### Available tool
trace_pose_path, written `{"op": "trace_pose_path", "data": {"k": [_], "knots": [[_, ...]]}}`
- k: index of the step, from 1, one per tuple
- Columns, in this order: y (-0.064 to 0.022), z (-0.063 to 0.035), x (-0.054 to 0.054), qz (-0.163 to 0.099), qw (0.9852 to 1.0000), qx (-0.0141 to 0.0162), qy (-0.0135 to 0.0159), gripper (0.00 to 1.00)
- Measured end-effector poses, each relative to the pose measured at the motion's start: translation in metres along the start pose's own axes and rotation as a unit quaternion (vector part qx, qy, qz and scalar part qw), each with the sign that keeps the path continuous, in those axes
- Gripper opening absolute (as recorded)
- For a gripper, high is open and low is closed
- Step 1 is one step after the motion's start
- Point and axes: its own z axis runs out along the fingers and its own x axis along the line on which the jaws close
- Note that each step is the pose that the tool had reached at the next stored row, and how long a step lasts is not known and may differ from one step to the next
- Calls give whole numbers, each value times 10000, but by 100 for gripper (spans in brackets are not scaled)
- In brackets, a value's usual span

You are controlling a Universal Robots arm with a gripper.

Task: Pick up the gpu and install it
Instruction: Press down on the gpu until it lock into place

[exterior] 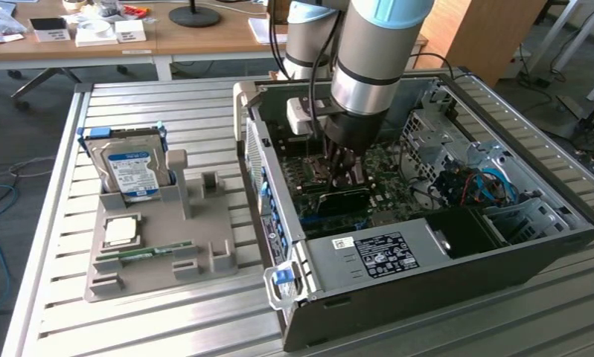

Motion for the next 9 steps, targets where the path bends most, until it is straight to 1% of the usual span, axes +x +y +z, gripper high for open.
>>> {"op": "trace_pose_path", "data": {"k": [9], "knots": [[-25, 4, -1, 0, 10000, 1, -1, 11]]}}
